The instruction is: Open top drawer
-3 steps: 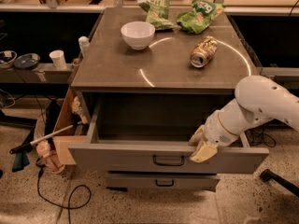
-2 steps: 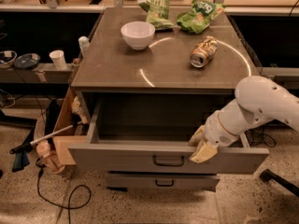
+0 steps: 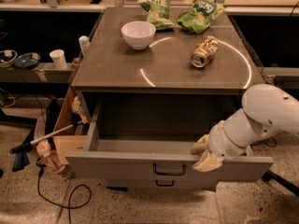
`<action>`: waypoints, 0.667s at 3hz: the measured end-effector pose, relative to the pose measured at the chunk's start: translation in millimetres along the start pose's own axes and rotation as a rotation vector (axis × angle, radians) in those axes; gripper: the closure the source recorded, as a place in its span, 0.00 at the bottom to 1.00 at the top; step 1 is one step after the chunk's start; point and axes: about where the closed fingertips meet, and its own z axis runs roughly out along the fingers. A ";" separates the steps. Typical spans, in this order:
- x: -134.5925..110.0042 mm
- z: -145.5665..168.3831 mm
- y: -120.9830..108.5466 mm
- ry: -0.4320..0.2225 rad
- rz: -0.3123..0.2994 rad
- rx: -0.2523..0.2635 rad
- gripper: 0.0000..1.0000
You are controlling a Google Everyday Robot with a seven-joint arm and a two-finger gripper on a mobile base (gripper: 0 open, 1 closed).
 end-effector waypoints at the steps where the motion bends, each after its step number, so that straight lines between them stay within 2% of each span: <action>1: 1.1 -3.4 12.1 0.000 0.002 -0.003 1.00; 2: 2.0 -10.7 21.2 0.000 0.001 0.002 1.00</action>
Offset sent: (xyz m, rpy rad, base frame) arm -0.0907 -0.0287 0.0721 -0.0067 -0.0430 -0.0197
